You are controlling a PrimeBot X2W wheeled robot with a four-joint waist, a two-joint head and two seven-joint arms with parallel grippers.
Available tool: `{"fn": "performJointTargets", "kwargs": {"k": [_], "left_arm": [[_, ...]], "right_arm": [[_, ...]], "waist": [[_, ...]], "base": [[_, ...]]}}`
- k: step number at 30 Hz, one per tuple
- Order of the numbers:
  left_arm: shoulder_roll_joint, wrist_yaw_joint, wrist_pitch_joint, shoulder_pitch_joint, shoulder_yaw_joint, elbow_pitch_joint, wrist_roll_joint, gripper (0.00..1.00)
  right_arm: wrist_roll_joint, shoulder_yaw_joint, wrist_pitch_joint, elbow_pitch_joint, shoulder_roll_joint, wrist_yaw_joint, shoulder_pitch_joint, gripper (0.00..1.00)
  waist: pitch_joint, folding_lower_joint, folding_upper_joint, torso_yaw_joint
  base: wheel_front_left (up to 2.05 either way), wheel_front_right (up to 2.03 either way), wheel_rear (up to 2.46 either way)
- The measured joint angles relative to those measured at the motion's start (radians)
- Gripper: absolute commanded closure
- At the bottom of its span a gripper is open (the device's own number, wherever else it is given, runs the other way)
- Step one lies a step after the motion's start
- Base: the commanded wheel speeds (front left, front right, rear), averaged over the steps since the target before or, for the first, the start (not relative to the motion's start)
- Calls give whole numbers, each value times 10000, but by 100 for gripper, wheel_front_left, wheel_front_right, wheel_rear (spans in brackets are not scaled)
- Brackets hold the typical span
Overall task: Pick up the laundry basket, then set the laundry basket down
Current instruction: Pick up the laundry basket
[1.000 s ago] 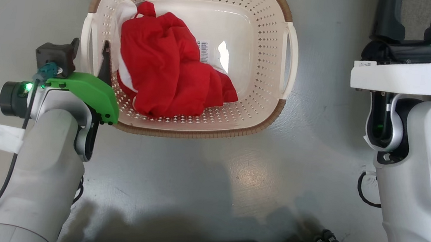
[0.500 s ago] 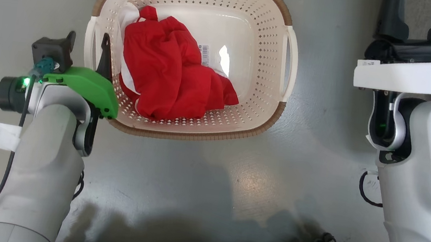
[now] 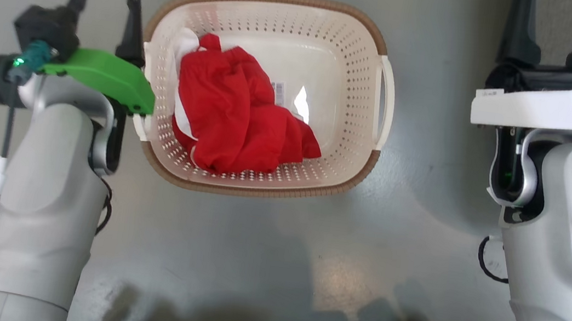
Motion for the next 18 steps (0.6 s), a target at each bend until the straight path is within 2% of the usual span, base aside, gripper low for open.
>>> {"fn": "performJointTargets", "kwargs": {"k": [9,18], "left_arm": [[8,0,-4,244,715,-1693,140,0],[13,-46,-13,1549,1064,-3118,677,0]], "right_arm": [[-211,-81,0,389,6,27,492,0],[-355,-102,0,786,13,148,1422,0]], "waist": [[-789,0,0,191],[-1873,0,0,376]], "base": [[0,0,0],[0,0,0]]}}
